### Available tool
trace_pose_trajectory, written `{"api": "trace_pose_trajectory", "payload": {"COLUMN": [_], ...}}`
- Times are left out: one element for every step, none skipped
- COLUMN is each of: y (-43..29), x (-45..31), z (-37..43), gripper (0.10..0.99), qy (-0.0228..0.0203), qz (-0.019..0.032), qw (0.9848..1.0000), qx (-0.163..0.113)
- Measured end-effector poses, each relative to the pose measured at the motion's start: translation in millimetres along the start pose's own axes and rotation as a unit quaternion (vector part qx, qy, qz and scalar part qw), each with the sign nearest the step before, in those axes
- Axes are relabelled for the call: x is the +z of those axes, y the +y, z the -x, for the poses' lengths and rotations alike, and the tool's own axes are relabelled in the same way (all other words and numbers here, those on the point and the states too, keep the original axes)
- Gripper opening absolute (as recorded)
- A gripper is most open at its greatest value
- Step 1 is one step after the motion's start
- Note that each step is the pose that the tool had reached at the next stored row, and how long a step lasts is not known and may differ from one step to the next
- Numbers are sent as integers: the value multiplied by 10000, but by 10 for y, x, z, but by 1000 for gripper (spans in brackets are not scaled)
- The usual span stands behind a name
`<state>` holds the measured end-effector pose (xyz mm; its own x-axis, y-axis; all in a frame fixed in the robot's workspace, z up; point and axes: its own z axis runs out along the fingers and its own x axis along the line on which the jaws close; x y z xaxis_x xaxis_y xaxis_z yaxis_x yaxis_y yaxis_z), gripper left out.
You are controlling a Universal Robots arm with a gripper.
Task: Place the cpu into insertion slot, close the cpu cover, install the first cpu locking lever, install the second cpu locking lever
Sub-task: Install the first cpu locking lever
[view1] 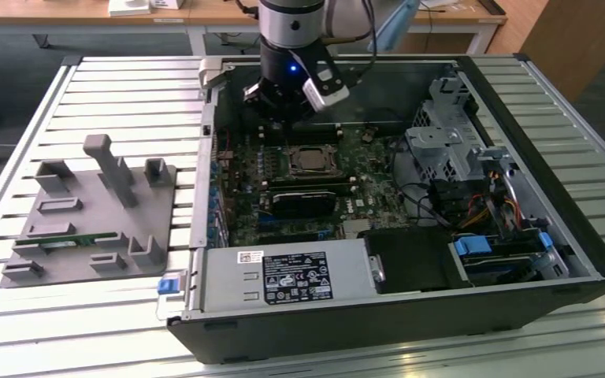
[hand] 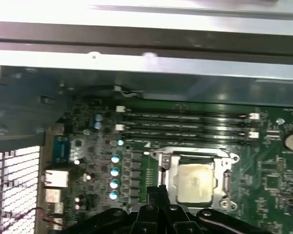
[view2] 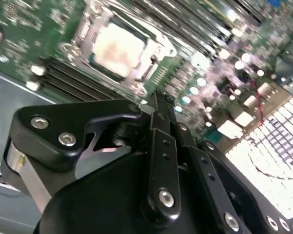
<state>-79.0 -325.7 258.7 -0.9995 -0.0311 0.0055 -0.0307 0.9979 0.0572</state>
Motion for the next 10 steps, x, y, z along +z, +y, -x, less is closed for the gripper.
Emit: {"api": "trace_pose_trajectory", "payload": {"y": [1, 2, 3, 5, 10, 18, 29, 41, 54, 67], "x": [3, 7, 10, 13, 16, 18, 19, 22, 24, 26], "z": [-32, -65, -94, -117, -133, -142, -148, -153, -157, -161], "gripper": [106, 106, 106, 106, 106, 106, 106, 106, 106, 106], "qy": [-1, -3, -3, -5, -6, -5, -5, -6, -5, -5], "qz": [0, 0, 0, 0, 1, 0, -1, 0, 0, 0], "qw": [10000, 10000, 10000, 10000, 10000, 10000, 10000, 10000, 10000, 10000], "qx": [0, 0, -1, -1, -1, -1, 0, -1, -1, -1]}}
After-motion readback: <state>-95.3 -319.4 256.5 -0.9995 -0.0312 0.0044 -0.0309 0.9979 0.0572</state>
